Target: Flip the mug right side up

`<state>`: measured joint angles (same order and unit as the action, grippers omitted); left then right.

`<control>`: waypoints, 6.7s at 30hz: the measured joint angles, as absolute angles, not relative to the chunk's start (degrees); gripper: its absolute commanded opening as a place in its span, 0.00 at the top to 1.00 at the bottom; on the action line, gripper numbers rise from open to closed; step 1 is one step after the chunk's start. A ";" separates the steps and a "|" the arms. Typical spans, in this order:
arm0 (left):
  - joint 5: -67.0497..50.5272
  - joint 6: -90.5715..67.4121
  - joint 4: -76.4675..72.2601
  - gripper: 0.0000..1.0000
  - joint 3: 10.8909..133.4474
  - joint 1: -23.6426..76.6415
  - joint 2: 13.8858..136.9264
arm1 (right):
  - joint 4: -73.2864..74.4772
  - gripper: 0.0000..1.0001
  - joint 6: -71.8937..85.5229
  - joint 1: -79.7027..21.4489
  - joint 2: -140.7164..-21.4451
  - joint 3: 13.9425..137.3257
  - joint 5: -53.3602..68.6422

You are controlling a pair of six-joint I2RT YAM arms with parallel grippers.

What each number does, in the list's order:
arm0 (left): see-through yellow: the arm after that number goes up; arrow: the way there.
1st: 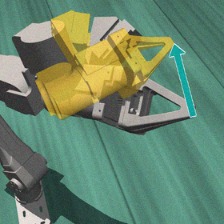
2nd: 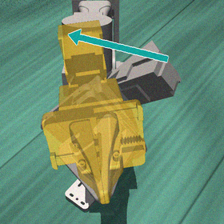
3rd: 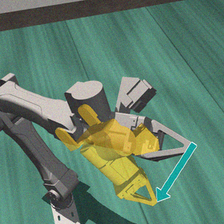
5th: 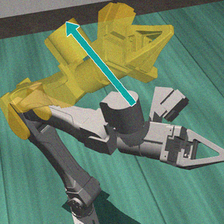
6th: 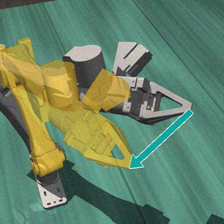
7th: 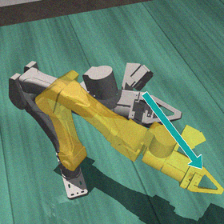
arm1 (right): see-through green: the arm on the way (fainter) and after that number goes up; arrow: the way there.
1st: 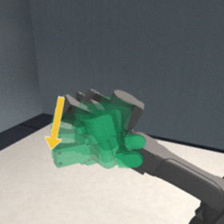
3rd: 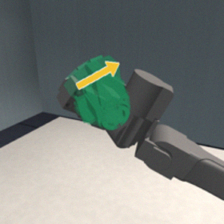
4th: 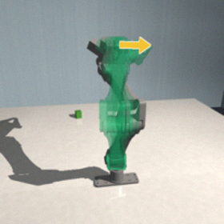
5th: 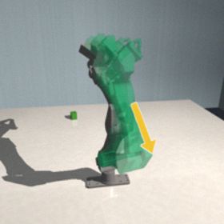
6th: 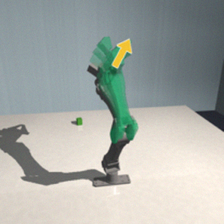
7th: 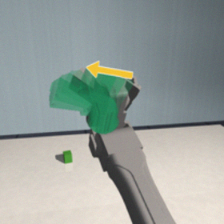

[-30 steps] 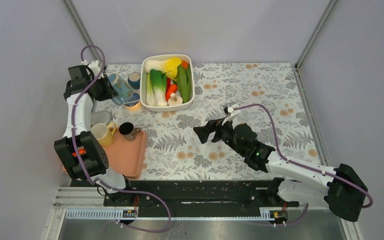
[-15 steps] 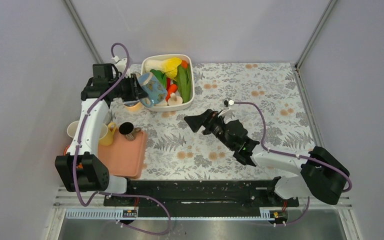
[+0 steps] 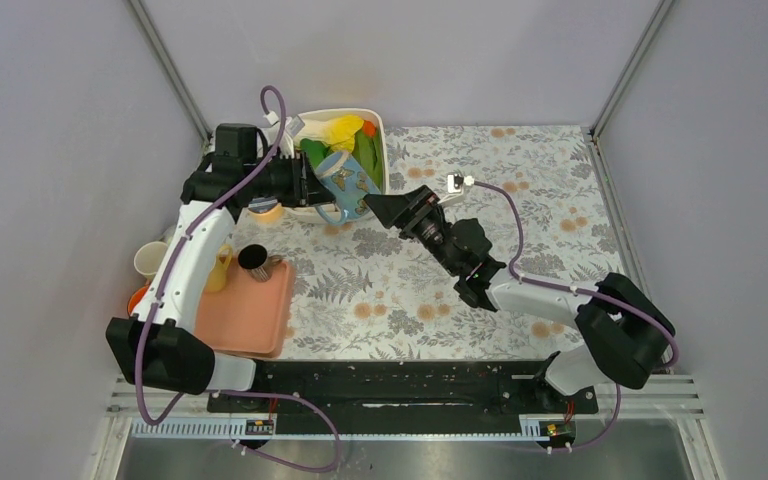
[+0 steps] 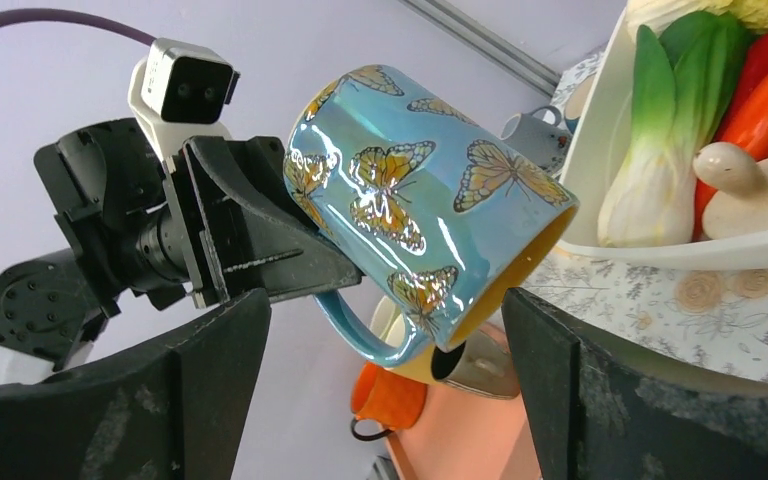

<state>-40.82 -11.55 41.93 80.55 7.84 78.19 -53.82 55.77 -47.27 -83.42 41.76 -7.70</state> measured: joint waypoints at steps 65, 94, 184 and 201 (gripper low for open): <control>0.14 13.74 46.70 0.30 88.66 45.80 85.84 | 15.51 1.00 -41.65 -68.23 -82.28 60.10 -12.56; 1.02 15.46 53.39 0.41 92.71 46.76 89.52 | 10.66 1.00 -41.91 -68.40 -68.10 50.13 -6.46; -2.57 19.18 35.75 1.00 69.63 44.25 94.83 | 10.41 0.35 -41.12 -69.12 -77.71 52.45 -16.78; -10.37 18.28 47.57 1.00 70.81 26.26 87.24 | 10.13 0.30 -33.26 -67.72 -57.60 44.60 -1.80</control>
